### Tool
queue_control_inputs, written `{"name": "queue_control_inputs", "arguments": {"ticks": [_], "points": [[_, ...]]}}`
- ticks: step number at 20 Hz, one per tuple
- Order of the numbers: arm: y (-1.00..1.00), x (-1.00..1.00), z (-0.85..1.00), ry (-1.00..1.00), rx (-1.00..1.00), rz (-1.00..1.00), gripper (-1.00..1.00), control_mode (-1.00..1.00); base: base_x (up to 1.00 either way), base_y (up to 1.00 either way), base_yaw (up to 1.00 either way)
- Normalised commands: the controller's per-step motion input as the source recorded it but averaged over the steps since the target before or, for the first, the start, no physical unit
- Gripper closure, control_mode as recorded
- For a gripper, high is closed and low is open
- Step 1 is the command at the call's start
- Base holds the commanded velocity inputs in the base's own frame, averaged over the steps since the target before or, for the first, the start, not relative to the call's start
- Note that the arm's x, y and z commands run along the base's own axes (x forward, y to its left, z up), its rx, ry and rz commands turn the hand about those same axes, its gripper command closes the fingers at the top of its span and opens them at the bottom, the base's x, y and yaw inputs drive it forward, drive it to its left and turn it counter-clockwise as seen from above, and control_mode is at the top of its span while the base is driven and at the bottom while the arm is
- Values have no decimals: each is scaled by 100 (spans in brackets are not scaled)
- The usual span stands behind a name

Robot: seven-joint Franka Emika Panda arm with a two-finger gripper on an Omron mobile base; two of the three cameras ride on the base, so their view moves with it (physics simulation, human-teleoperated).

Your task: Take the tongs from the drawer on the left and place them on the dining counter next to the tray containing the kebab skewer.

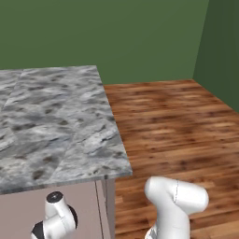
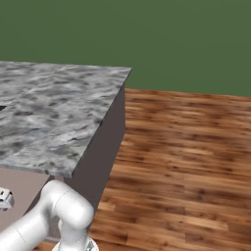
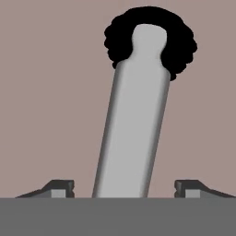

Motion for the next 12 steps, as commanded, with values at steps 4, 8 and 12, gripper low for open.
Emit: {"name": "queue_control_inputs", "arguments": {"ticks": [4, 8, 12], "points": [[0, 0, 0, 0, 0, 0, 100, -100, 0, 0, 0], [0, -3, 8, -1, 0, 0, 100, -100, 0, 0, 0], [0, -24, 71, -11, 3, -2, 100, -100, 0, 0, 0]]}}
